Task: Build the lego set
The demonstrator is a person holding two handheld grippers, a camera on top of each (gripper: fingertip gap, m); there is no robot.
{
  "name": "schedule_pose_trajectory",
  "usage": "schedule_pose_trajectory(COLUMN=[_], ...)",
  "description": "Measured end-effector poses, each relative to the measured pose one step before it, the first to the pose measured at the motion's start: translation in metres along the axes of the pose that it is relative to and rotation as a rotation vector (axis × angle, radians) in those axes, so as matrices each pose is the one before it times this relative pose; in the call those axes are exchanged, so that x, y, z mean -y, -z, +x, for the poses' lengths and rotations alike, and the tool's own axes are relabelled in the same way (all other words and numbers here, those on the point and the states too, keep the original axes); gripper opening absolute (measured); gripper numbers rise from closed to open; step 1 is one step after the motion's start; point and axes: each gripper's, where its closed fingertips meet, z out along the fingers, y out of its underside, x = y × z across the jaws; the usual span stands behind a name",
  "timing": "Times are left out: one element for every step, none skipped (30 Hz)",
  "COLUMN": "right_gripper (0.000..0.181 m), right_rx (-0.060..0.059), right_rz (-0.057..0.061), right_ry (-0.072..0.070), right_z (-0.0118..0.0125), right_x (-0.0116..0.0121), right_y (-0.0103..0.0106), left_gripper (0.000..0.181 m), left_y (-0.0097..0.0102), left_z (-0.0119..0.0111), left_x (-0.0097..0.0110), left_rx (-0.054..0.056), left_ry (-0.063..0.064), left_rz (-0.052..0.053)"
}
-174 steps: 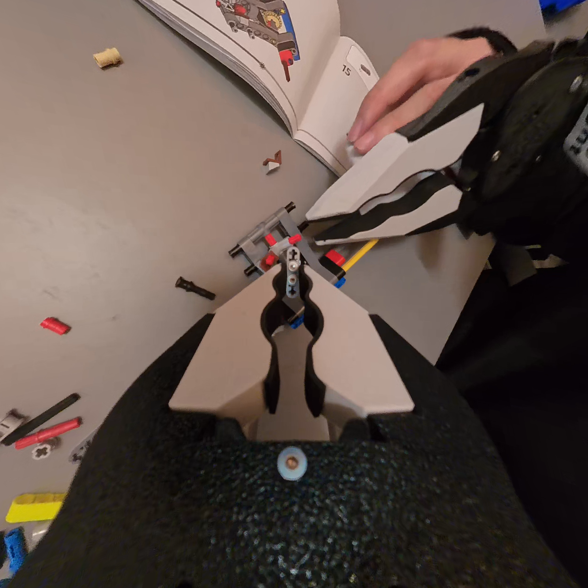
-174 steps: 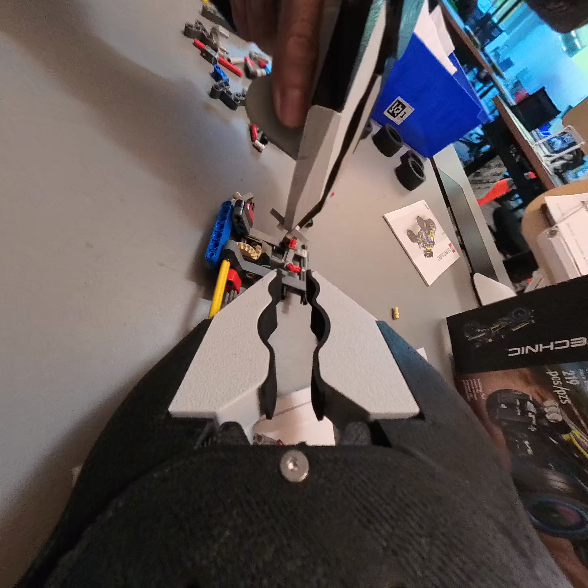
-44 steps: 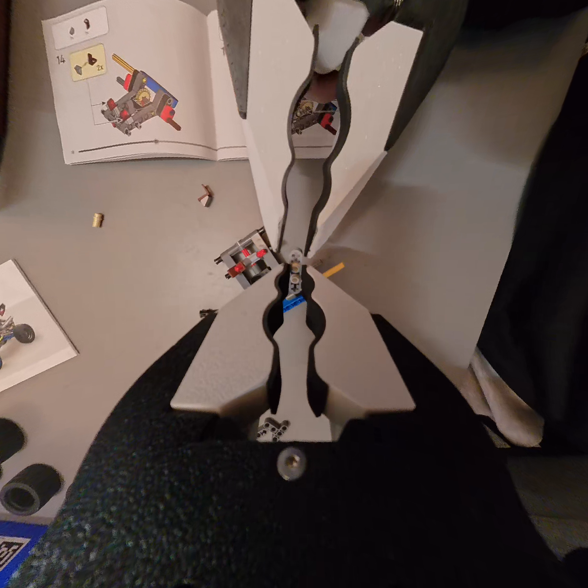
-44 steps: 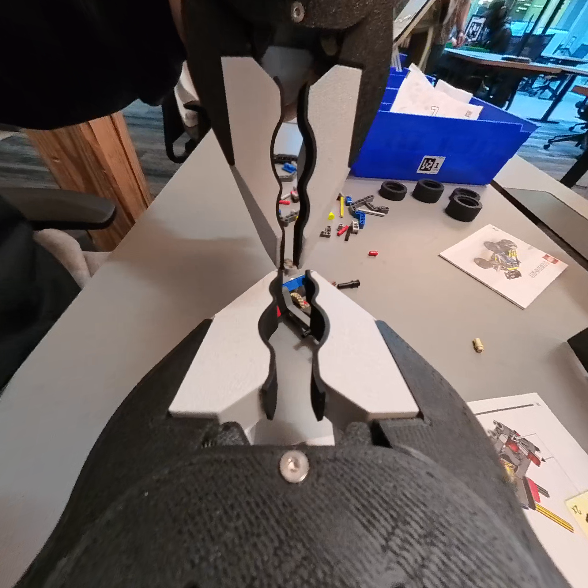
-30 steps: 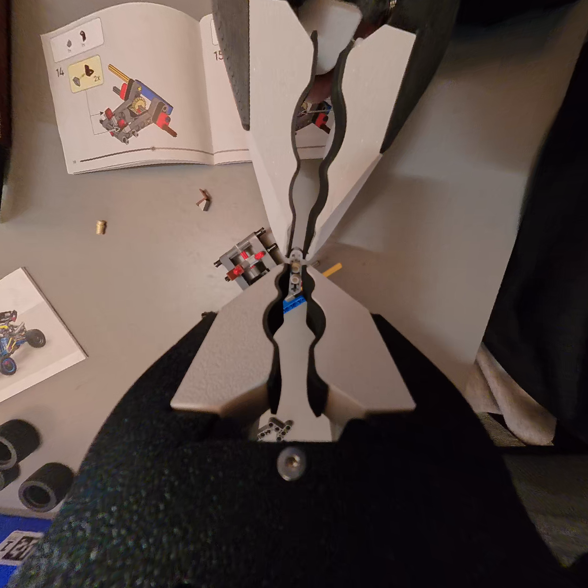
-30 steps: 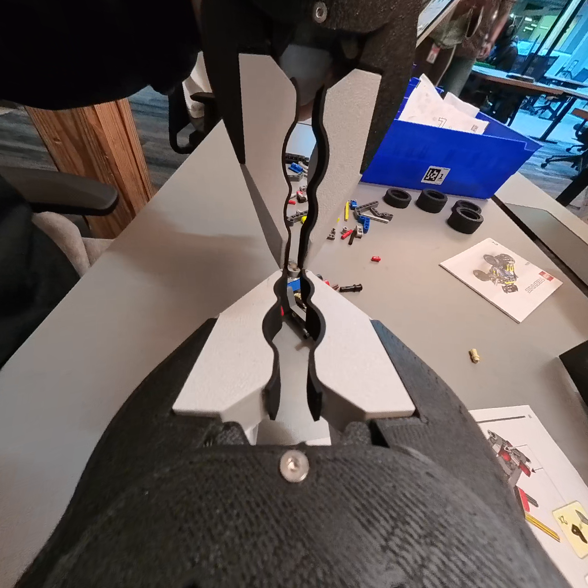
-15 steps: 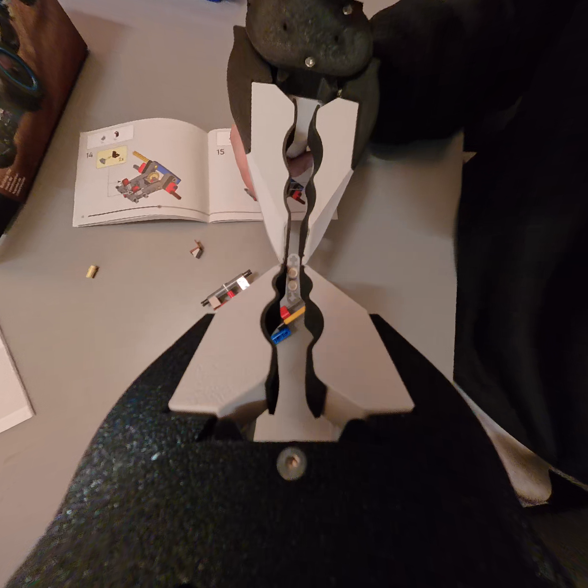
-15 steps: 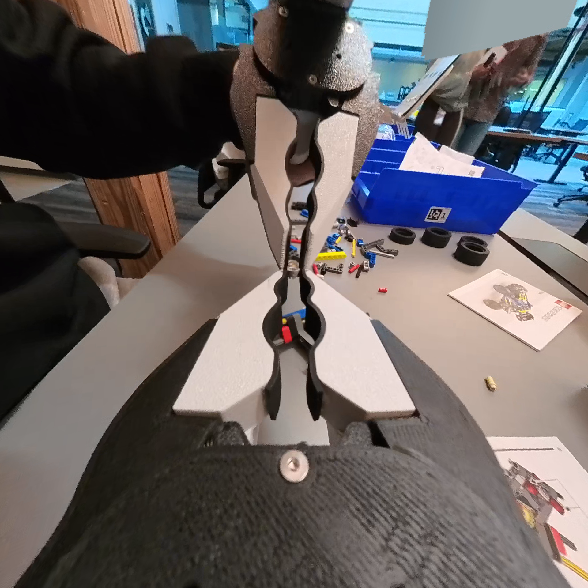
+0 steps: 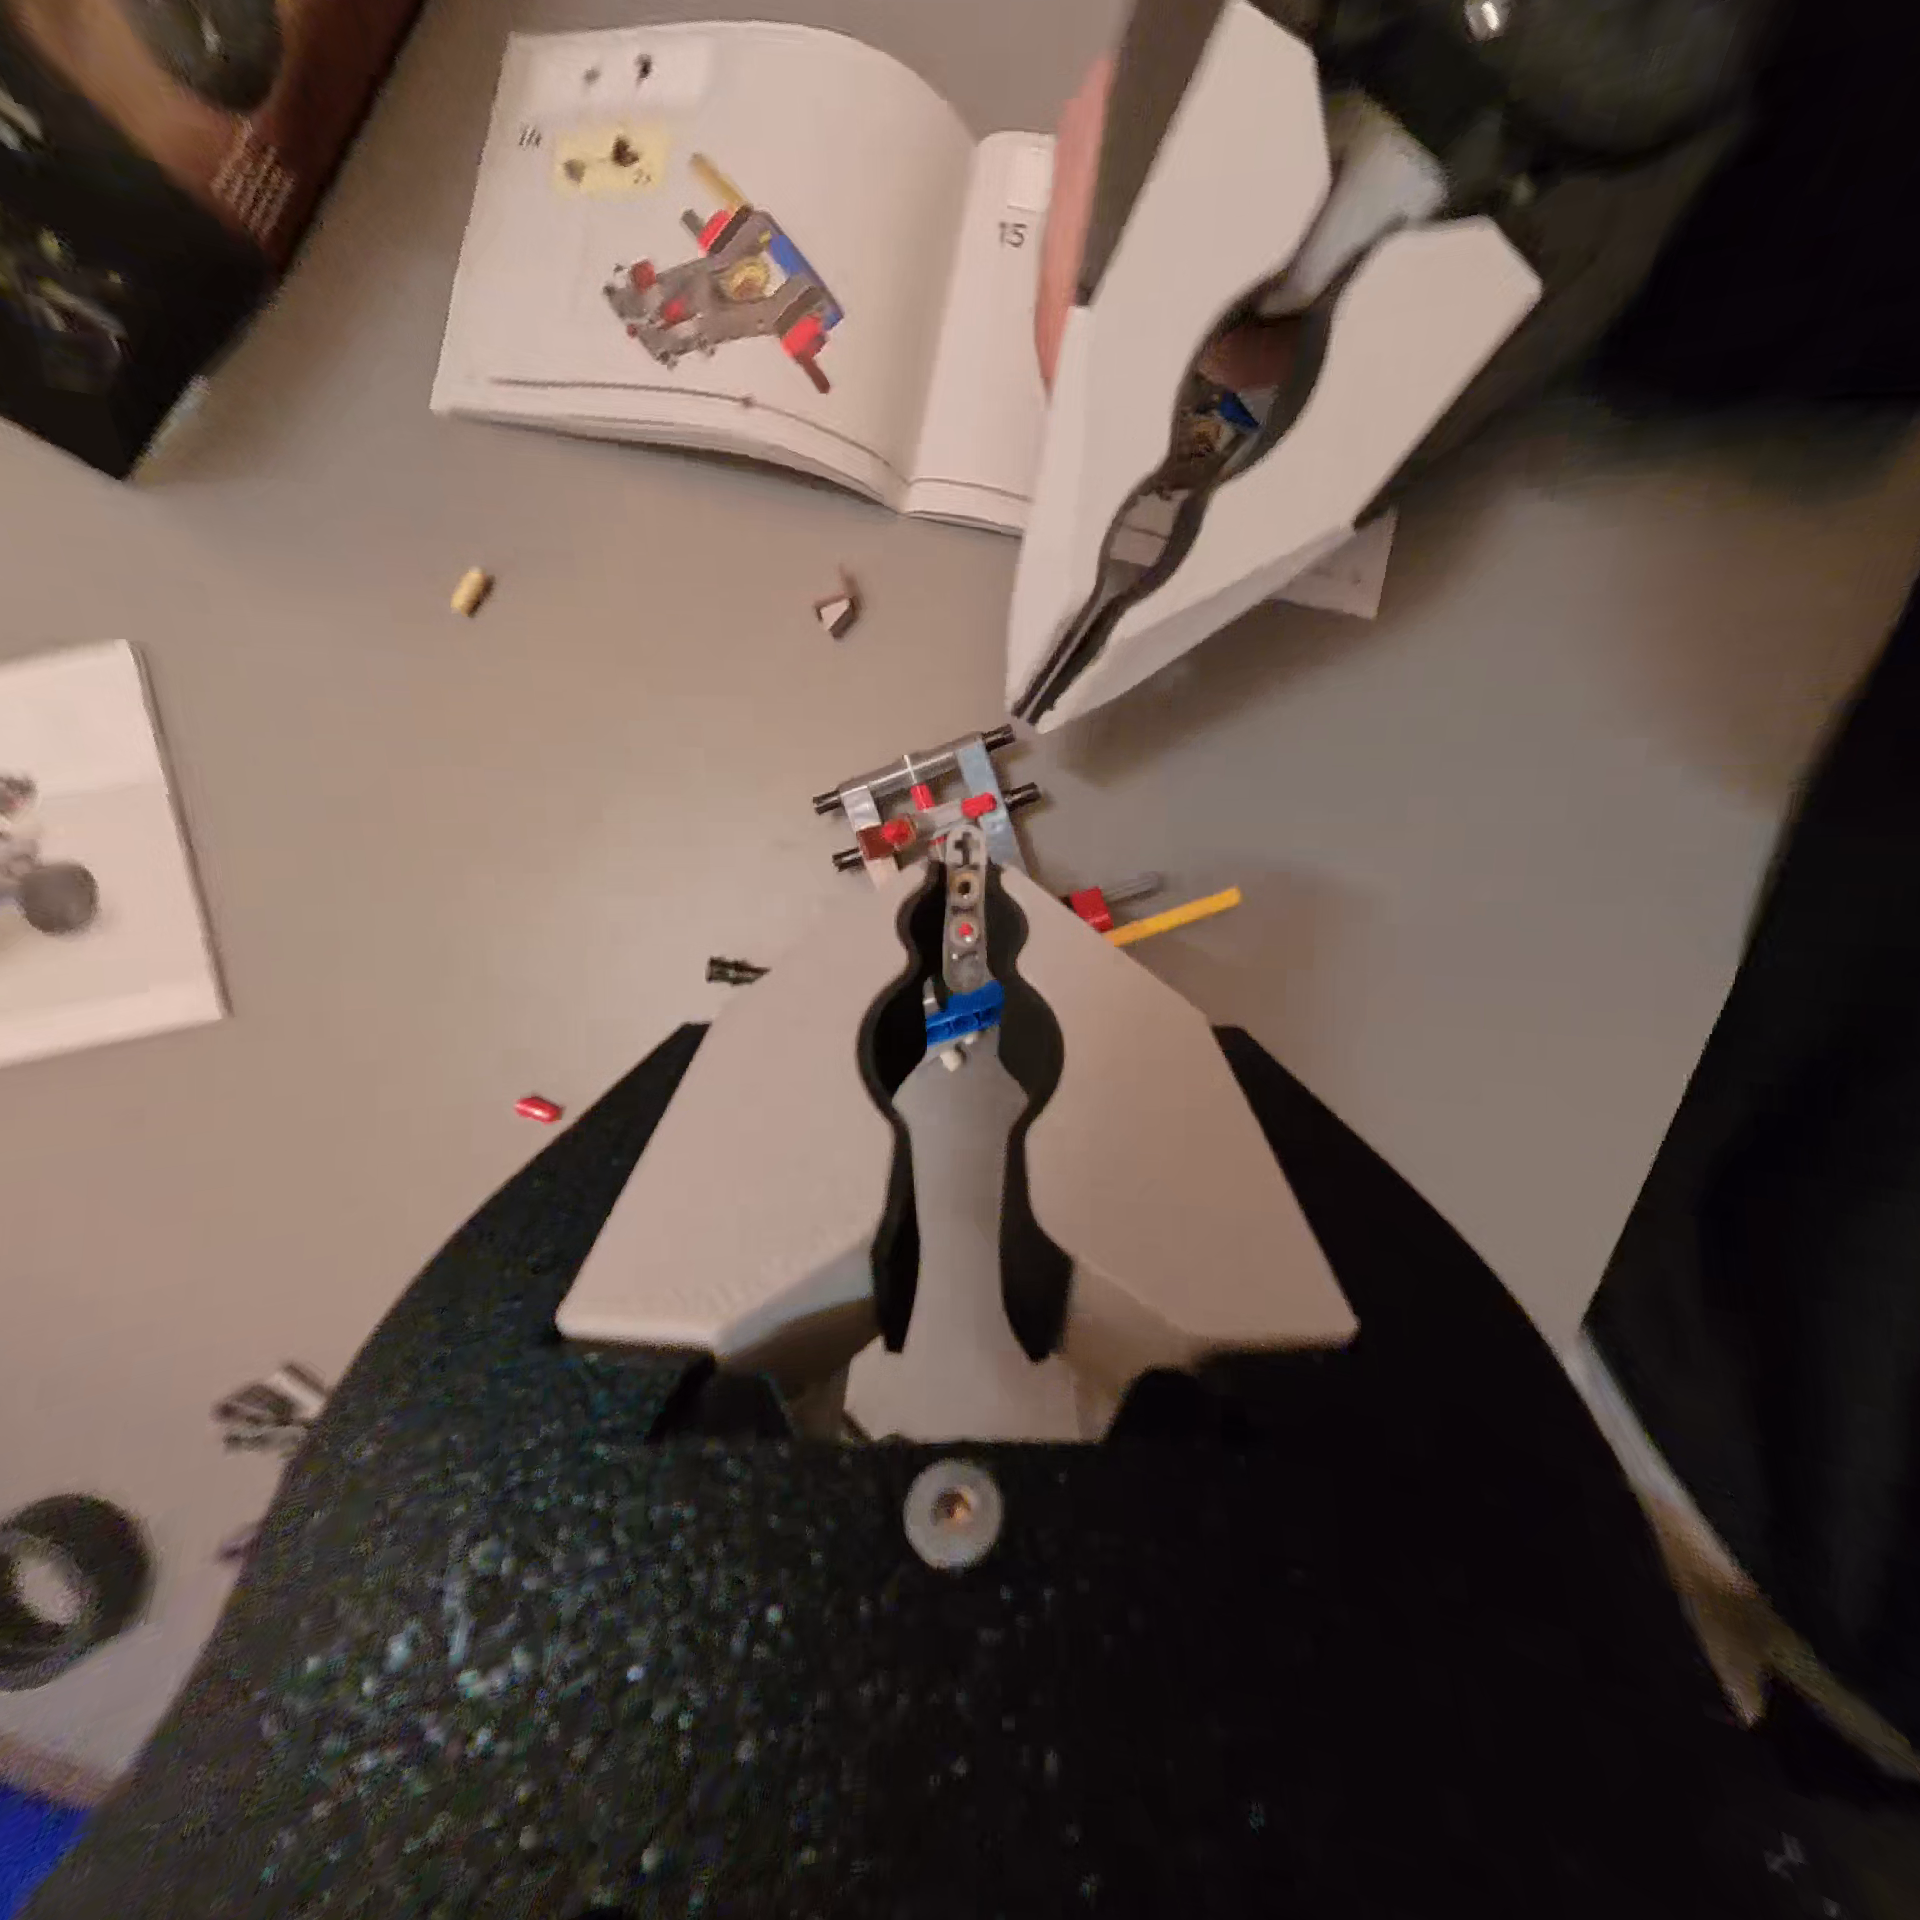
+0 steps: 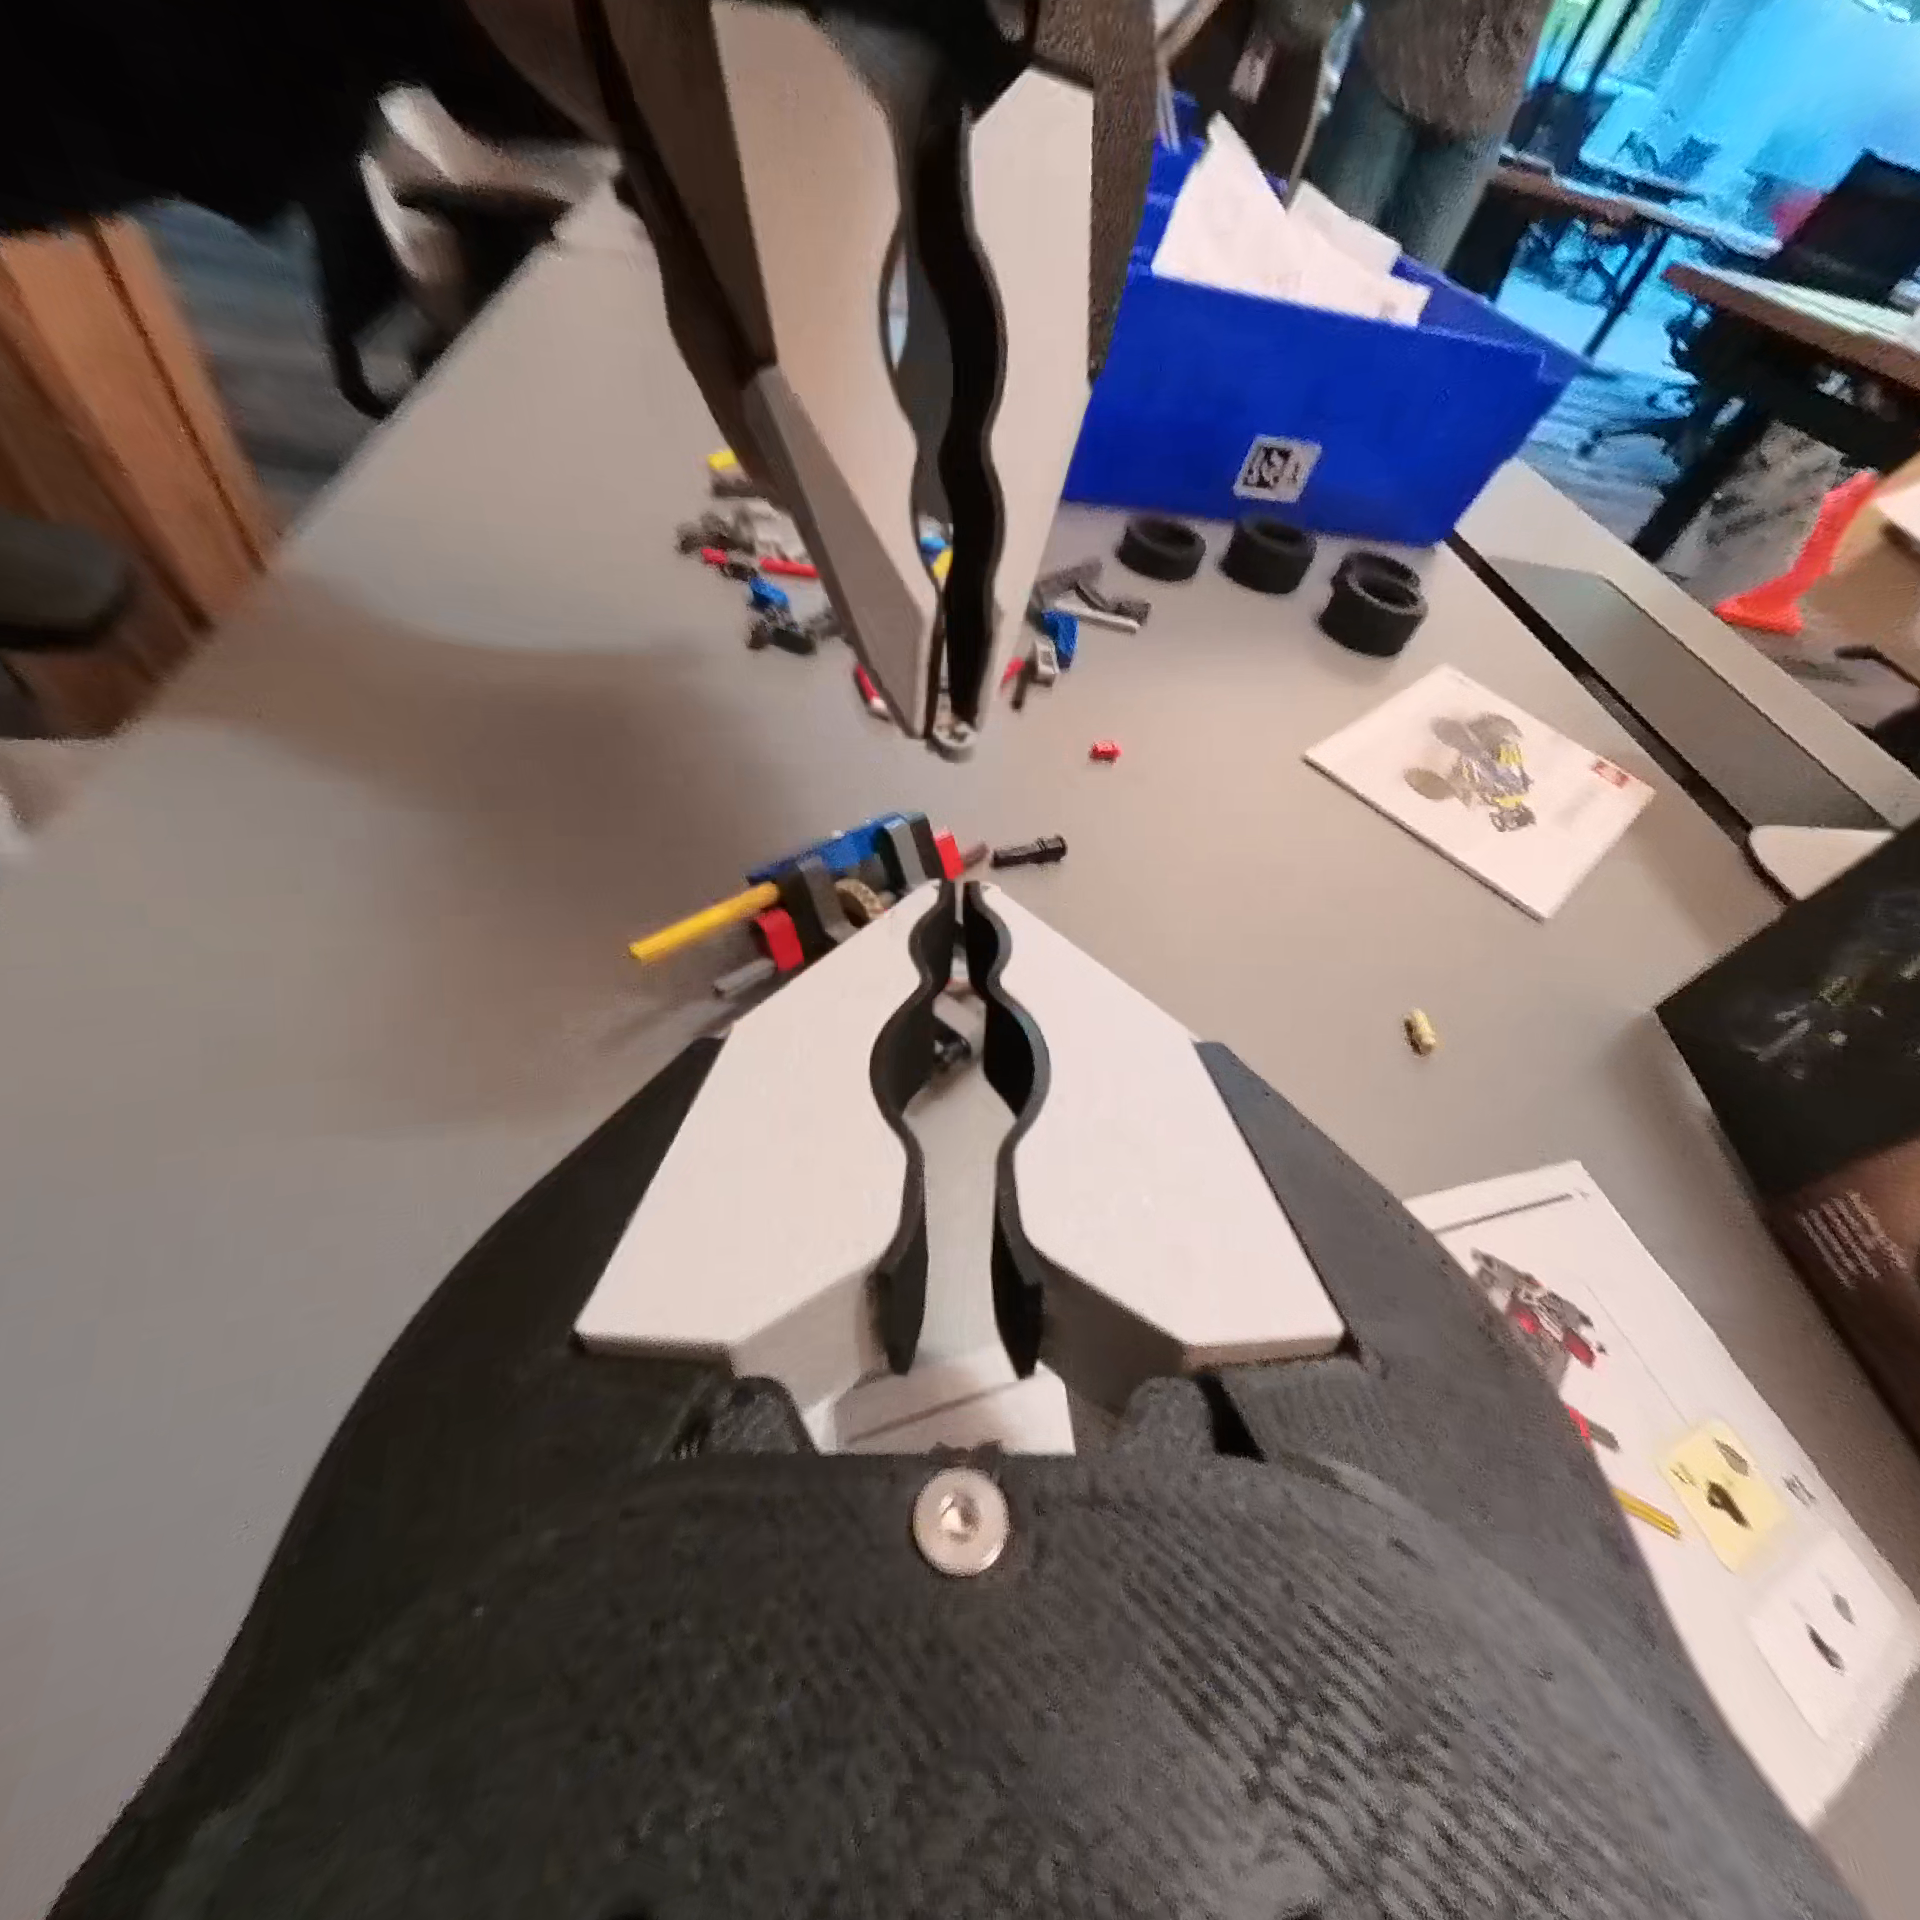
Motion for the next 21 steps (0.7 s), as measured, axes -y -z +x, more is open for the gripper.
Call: schedule_pose_trajectory(right_gripper=[0.0, 0.002, 0.004, 0.006, 0.006, 0.005, 0.003, 0.0, 0.0, 0.0, 0.0, 0.0, 0.0, 0.0, 0.0, 0.0, 0.0, 0.0, 0.0, 0.0, 0.0], right_rx=[-0.024, -0.0189, -0.0068, -0.0113, -0.016, -0.0193, -0.0048, 0.0084, -0.001, -0.0089, 0.0016, 0.0113, -0.0002, -0.0048, 0.0045, 0.0037, 0.0019, -0.0083, -0.0053, -0.0021, -0.0011], right_rz=[-0.0225, -0.0202, -0.0202, -0.02, -0.0173, -0.0153, -0.018, -0.0201, -0.0218, -0.0232, -0.0202, -0.0119, -0.0084, -0.0117, -0.0155, -0.0123, -0.0107, -0.0003, -0.0007, -0.0001, -0.0002], right_ry=[0.0096, 0.0109, 0.0168, 0.0187, 0.0231, 0.0279, 0.0315, 0.0334, 0.0304, 0.0257, 0.0207, 0.0151, 0.0083, 0.0046, 0.0057, 0.0088, 0.0116, 0.0087, 0.0046, 0.0026, 0.0013], right_z=[0.00178, 0.00095, -0.00082, -0.00018, 0.00024, 0.00043, -0.00179, -0.00339, -0.00178, -0.00017, -0.0013, -0.00238, -0.00068, 0.00023, -0.0012, -0.00129, -0.00146, 0.00017, 0.00015, -0.00011, 0.00002], right_x=[-0.00378, -0.00343, -0.0027, -0.00239, -0.00198, -0.00171, -0.00198, -0.0022, -0.00238, -0.0028, -0.00222, -0.00082, -0.00056, -0.00129, -0.00197, -0.0014, -0.00118, 0.00003, 0.0, -0.00006, -0.00003], right_y=[-0.00217, -0.00233, -0.00229, -0.0023, -0.00237, -0.0024, -0.00301, -0.0034, -0.00374, -0.00369, -0.00341, -0.00267, -0.00188, -0.00144, -0.00152, -0.00149, -0.00119, -0.00037, -0.00002, 0.00003, 0.00003], left_gripper=[0.004, 0.004, 0.004, 0.004, 0.004, 0.004, 0.004, 0.004, 0.004, 0.004, 0.004, 0.004, 0.004, 0.004, 0.005, 0.005, 0.005, 0.005, 0.004, 0.004, 0.004], left_y=[-0.00201, -0.00224, -0.00241, -0.0025, -0.00264, -0.00251, -0.00244, -0.00216, -0.00211, -0.00223, -0.0022, -0.00189, -0.00161, -0.00112, -0.00072, -0.00048, -0.00028, -0.00022, -0.00023, -0.00026, -0.0006], left_z=[-0.00209, -0.00279, -0.0034, -0.00294, -0.00262, -0.00139, 0.00092, 0.00169, -0.0001, -0.00123, -0.00147, -0.00165, -0.00137, -0.00099, -0.00058, -0.00062, -0.0004, -0.00012, 0.00024, 0.00139, 0.00259], left_x=[-0.00058, -0.00125, -0.00277, -0.00342, -0.00268, -0.00114, 0.00083, 0.0023, 0.00168, -0.00055, -0.00153, -0.00121, -0.00146, -0.00132, -0.00063, -0.00035, -0.00047, 0.00025, 0.00064, 0.00096, 0.00106], left_rx=[-0.0079, -0.0005, 0.0051, 0.0056, 0.0038, -0.003, -0.016, -0.0184, -0.0053, 0.0009, 0.0028, 0.0051, 0.0033, 0.0013, -0.0006, -0.0009, -0.0031, -0.0043, -0.0038, -0.0079, -0.0104], left_ry=[0.0497, 0.0377, 0.026, 0.0185, 0.0181, 0.0193, 0.0106, -0.0016, -0.0009, 0.0021, -0.0005, -0.0001, 0.0038, 0.0042, 0.0031, 0.0067, 0.0085, 0.0077, 0.0093, 0.0093, 0.0075], left_rz=[0.0061, 0.0025, -0.0094, -0.0152, -0.0111, -0.0026, 0.0076, 0.0169, 0.0128, -0.0019, -0.0065, -0.0036, -0.0054, -0.0064, -0.0043, -0.0057, -0.0085, -0.0074, -0.0057, -0.0062, -0.0055])
